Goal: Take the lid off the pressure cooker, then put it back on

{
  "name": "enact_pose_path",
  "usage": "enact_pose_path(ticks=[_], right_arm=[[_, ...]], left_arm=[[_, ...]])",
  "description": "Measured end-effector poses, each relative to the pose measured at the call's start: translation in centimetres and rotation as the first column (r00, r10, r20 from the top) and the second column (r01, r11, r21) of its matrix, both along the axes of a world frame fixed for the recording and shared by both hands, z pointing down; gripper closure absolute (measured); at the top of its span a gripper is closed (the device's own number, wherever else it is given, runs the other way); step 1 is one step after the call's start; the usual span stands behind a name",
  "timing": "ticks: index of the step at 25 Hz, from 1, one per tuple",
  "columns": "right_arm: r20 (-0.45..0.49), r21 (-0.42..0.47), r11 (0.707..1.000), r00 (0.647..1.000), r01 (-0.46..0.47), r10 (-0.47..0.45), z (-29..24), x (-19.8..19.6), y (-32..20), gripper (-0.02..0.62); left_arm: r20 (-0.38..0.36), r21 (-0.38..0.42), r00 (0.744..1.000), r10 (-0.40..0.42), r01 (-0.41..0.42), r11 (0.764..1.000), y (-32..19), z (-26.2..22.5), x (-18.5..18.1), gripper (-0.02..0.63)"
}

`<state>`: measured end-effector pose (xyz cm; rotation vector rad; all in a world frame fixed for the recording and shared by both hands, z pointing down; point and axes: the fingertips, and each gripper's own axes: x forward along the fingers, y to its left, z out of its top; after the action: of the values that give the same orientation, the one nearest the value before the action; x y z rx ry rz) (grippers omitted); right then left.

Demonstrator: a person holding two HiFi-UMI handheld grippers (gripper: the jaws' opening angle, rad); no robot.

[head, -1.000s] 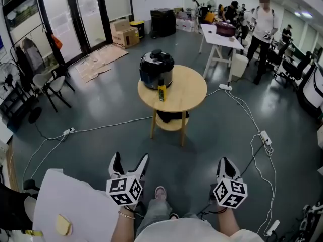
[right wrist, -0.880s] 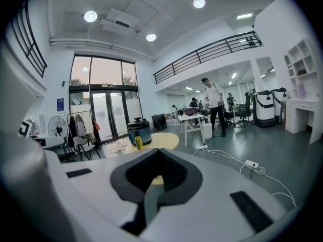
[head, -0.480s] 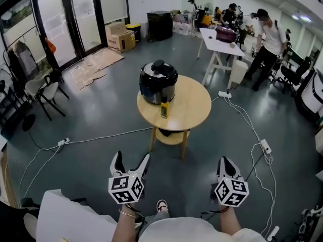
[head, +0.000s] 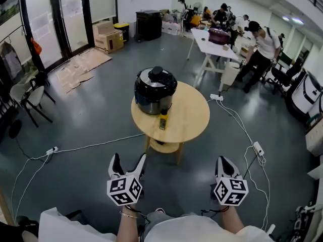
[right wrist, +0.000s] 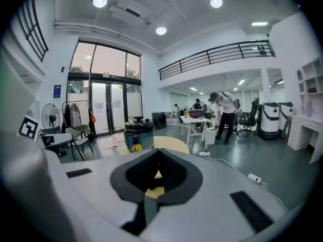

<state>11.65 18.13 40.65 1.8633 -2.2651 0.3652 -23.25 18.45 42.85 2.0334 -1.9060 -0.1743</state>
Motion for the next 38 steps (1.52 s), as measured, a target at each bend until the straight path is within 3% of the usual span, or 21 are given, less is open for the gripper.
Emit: enact_pose_path(ticks=[9,16,32,38], right_arm=[[0.024,-0.037,0.997,0.997,-0.068,0.069,2.2,1.3,-4.6,0.594],[0.071,-0.031,0.995,0.993,-0.09,0.092,2.7,3.0,-13.0,0.594],[0.154,-0.047,0.999,0.988,-0.023,0.03,3.3,7.2,-35.7,0.594],[0.151,-0.068,0.997,0.988,0.047,-0.036,3.9,6.0,-41.1,0.594]], left_arm=[[0.018,-0.022,0.998,0.065,-0.065,0.998,-6.2,1.0,1.0,0.104],[0.052,-0.027,0.997,0.063,-0.062,0.998,-13.4,0.1,1.7,0.104],[0.134,0.002,0.99,-0.038,0.039,0.999,-31.7,-4.3,3.6,0.104],[0.164,-0.012,0.985,-0.056,0.058,0.998,-35.4,-4.6,3.7,0.104]])
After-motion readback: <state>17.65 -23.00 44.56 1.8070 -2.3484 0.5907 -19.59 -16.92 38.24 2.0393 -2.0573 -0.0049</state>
